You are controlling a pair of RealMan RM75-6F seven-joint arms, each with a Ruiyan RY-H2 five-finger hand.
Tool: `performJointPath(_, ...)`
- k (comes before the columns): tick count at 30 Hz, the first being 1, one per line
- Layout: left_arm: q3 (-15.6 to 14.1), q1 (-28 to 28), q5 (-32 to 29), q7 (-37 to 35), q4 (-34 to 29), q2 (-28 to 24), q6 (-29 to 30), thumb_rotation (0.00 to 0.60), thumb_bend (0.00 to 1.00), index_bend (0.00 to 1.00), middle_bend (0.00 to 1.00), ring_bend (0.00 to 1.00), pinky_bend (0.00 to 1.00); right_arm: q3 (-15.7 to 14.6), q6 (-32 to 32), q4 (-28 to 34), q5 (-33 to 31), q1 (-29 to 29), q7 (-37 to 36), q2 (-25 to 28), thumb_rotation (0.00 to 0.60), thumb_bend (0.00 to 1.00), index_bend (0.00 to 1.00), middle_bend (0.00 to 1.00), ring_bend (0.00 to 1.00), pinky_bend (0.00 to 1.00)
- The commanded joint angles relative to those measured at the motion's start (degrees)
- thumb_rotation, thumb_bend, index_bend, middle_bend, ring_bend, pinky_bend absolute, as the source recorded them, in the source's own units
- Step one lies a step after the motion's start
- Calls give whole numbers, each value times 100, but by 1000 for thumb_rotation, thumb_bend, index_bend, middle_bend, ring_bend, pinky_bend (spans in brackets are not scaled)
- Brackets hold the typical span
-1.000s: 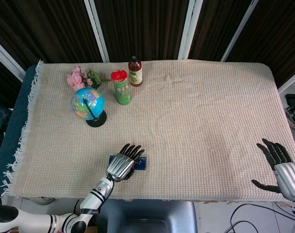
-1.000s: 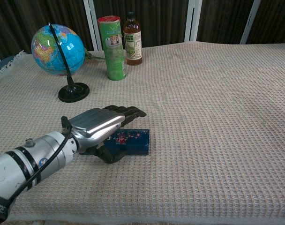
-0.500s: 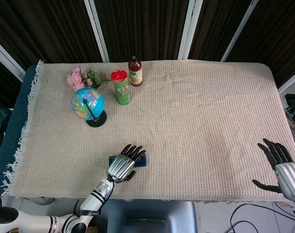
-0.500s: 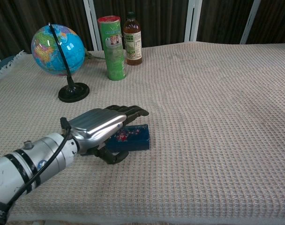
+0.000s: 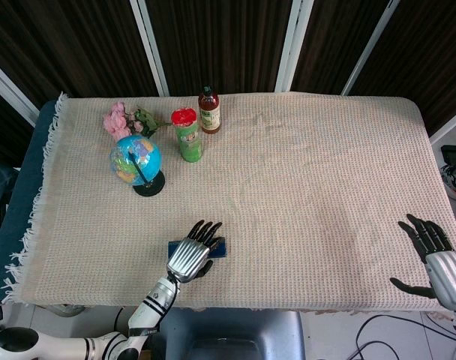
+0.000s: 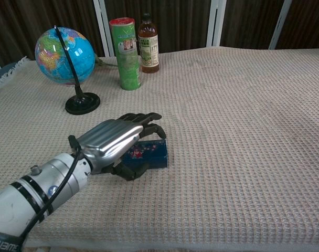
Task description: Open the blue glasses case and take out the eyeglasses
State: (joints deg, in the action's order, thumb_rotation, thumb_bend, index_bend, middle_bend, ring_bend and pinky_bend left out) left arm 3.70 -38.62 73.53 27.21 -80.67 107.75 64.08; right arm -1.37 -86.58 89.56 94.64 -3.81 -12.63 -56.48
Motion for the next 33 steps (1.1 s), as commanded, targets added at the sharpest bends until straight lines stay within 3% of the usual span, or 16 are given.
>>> performJointPath(1,26,6,9,6,8,5,-12,600,392,251,24,0,3,-2,4,0,0,0,9,-2,600,177,0,0,0,0)
performJointPath(7,91,25,-40,66,14,-6,-71,600,429,315,36,0,0,1,15,9,-10,-3,22,-3,600,177,0,0,0,0)
performJointPath(20,171,6,-193,379,24,-37,-228,600,437,345,45,0,0,11,11,14,-27,0,5,6,600,177,0,0,0,0)
performJointPath(26,221,14,-163,417,88,0,-160,600,462,445,79,0,0,3,13,8,-14,1,22,-3,600,177,0,0,0,0)
performJointPath(33,252,17,41,370,321,106,5,600,561,547,124,0,0,3,20,17,-15,-1,38,-1,600,177,0,0,0,0)
